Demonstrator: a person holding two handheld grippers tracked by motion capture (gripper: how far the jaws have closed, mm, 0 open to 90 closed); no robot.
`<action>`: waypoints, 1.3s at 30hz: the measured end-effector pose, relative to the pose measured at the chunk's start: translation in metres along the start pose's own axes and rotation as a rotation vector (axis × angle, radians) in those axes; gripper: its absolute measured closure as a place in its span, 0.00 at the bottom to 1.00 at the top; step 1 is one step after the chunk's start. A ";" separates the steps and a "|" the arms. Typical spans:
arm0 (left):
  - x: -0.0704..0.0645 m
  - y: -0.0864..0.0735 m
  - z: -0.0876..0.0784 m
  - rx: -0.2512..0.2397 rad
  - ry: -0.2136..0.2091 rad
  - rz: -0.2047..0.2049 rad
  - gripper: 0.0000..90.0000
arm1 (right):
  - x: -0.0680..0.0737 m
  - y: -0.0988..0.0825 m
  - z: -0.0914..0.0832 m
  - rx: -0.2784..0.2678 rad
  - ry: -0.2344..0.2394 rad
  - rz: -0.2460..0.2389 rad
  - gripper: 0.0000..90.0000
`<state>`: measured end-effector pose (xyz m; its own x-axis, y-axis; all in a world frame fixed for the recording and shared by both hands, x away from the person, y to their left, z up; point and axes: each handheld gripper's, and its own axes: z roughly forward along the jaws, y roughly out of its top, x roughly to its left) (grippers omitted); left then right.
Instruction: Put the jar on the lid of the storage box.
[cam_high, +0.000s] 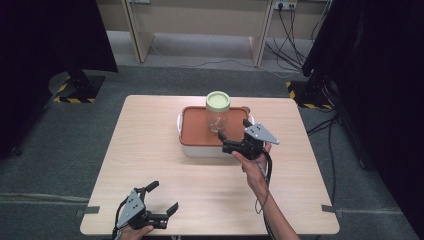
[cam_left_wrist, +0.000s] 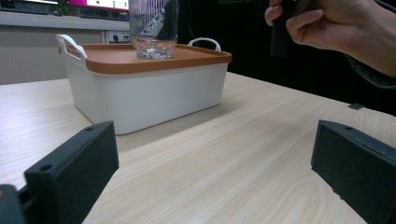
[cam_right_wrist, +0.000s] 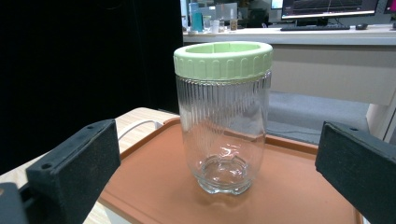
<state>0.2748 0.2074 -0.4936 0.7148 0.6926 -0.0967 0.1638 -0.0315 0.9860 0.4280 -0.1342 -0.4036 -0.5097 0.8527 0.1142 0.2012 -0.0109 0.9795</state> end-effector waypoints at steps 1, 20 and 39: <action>0.000 0.000 0.000 0.001 0.000 0.000 0.00 | 0.000 -0.001 -0.001 -0.001 0.000 -0.001 0.00; 0.000 0.000 0.000 0.001 0.003 0.000 0.00 | -0.005 -0.010 -0.024 -0.015 0.004 0.007 0.00; 0.000 0.000 0.000 0.001 0.004 0.001 0.00 | 0.003 -0.016 -0.037 -0.020 0.030 -0.013 0.00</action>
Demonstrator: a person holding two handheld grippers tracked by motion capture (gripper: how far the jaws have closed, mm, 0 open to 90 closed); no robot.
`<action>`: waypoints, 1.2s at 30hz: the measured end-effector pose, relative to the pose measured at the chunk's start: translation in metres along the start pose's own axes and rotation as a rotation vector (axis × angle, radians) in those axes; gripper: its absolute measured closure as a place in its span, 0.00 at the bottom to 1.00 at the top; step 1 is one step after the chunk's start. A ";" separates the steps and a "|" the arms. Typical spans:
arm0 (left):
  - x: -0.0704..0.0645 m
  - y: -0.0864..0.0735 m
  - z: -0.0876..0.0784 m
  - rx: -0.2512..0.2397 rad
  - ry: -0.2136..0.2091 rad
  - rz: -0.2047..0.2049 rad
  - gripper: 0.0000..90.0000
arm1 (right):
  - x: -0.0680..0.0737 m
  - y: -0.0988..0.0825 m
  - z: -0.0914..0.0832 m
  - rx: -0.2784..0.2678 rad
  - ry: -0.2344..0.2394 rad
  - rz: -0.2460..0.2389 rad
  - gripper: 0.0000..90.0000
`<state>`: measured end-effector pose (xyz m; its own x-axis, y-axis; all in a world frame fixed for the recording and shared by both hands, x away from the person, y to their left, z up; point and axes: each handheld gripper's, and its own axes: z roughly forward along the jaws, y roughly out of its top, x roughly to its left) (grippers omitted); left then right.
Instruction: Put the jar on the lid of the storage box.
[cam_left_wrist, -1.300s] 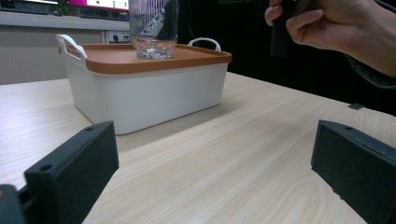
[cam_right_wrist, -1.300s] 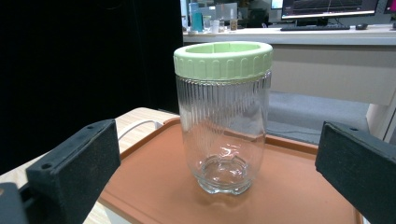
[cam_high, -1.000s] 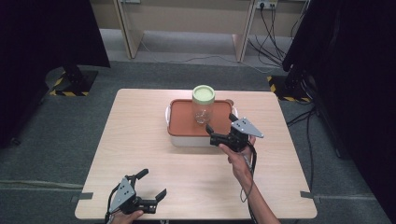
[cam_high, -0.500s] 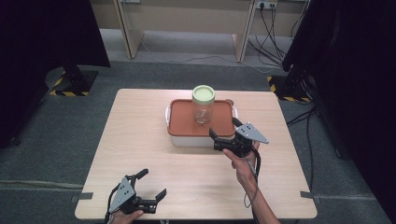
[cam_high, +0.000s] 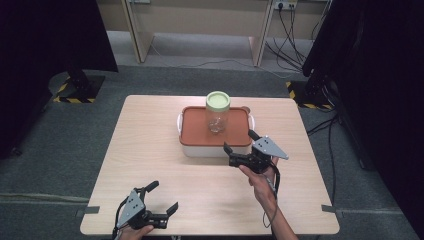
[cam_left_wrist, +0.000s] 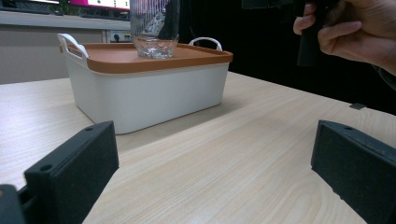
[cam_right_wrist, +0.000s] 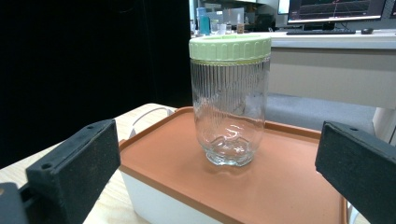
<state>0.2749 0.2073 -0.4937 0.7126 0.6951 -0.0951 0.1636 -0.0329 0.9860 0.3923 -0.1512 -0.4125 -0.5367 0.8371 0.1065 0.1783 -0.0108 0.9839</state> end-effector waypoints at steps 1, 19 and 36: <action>0.000 0.000 0.000 0.000 0.000 0.000 0.00 | 0.000 -0.001 -0.001 0.000 0.001 -0.006 0.00; 0.000 0.000 0.000 0.000 -0.001 -0.002 0.00 | 0.002 -0.013 -0.017 0.000 0.018 0.004 0.01; 0.000 0.000 0.000 -0.001 0.000 -0.001 0.00 | 0.007 -0.020 -0.024 0.012 0.033 -0.006 0.01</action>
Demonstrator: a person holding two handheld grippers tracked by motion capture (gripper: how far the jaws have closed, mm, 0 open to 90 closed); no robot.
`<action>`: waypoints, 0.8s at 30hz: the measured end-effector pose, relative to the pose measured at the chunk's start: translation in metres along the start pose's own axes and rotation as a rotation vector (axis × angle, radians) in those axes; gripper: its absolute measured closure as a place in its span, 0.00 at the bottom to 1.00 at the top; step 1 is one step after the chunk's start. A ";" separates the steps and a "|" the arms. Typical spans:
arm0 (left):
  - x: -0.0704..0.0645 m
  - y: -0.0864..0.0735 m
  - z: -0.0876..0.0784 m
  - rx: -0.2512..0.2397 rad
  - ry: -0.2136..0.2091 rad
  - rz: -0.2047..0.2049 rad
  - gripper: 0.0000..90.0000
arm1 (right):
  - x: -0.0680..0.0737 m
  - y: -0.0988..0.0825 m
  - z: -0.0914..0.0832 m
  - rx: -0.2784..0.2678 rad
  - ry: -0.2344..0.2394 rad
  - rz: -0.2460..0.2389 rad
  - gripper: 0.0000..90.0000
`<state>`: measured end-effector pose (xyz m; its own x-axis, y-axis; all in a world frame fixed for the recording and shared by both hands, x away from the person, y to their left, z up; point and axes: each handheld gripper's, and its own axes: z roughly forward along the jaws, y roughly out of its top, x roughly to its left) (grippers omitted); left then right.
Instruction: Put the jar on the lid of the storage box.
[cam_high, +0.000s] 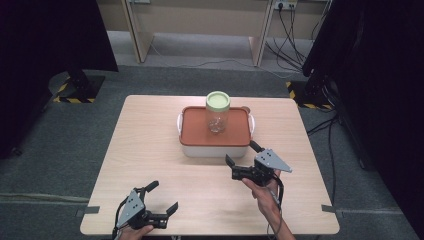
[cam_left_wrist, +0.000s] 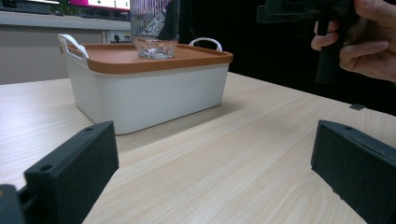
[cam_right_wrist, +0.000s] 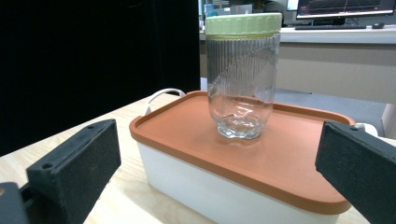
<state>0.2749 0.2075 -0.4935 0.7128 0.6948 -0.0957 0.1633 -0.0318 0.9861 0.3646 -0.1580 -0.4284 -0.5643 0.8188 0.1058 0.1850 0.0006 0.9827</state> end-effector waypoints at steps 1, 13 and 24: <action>0.000 0.000 0.000 0.000 0.000 0.000 0.00 | 0.001 0.000 0.000 0.000 0.003 0.001 0.01; 0.000 0.000 0.000 -0.001 -0.001 0.000 0.00 | 0.004 -0.004 -0.003 0.005 0.012 -0.003 0.01; 0.000 0.000 0.000 -0.001 -0.001 0.000 0.00 | 0.002 -0.008 -0.010 0.006 0.005 0.002 0.01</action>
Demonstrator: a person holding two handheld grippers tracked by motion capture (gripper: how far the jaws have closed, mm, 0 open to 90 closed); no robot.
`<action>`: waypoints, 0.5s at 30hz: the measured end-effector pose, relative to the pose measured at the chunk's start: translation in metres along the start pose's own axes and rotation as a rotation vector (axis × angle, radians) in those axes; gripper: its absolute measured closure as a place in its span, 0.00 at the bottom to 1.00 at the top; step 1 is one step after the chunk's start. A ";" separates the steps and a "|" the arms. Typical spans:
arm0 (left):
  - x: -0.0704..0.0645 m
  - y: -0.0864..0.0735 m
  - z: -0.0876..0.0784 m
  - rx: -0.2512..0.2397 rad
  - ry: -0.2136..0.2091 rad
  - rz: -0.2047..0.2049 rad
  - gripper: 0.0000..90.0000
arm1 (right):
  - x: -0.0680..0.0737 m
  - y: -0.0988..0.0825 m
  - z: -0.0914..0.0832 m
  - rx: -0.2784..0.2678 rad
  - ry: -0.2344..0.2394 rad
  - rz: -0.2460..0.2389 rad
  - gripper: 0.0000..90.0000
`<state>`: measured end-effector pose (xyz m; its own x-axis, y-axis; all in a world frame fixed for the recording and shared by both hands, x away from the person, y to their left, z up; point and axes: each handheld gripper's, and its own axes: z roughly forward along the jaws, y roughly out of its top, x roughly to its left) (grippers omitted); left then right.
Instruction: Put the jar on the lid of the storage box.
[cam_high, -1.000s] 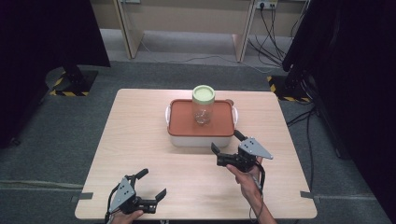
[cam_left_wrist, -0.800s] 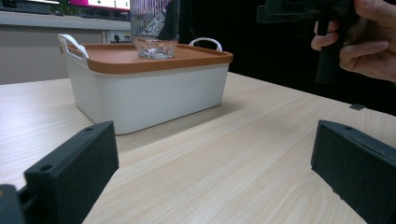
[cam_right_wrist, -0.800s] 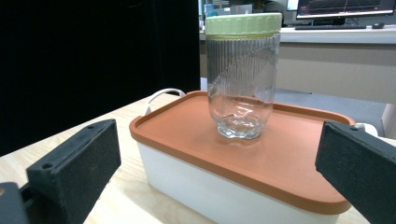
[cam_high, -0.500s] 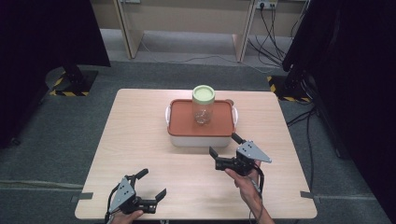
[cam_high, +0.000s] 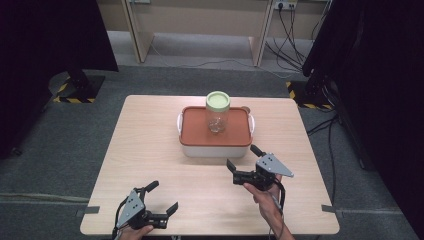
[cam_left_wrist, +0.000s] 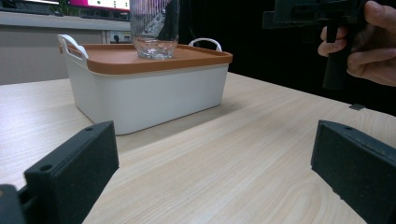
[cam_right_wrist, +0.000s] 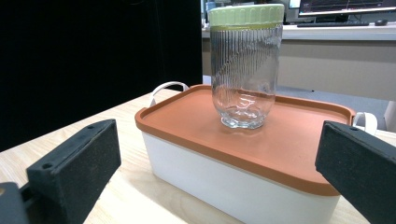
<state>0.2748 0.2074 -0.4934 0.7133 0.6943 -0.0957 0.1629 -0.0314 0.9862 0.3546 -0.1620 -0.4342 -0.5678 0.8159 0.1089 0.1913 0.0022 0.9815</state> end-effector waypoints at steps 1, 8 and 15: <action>0.000 0.000 0.000 0.000 0.000 0.000 0.00 | 0.000 0.000 0.000 0.000 0.001 -0.001 0.01; 0.000 0.000 0.000 -0.001 -0.001 0.001 0.00 | -0.001 -0.003 -0.004 0.002 -0.002 0.000 0.01; 0.000 0.000 0.000 0.000 0.000 0.000 0.00 | -0.003 -0.005 -0.008 0.001 -0.003 0.004 0.01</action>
<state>0.2748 0.2074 -0.4934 0.7132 0.6945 -0.0953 0.1627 -0.0317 0.9862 0.3484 -0.1690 -0.4385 -0.5644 0.8179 0.1120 0.1944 -0.0002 0.9809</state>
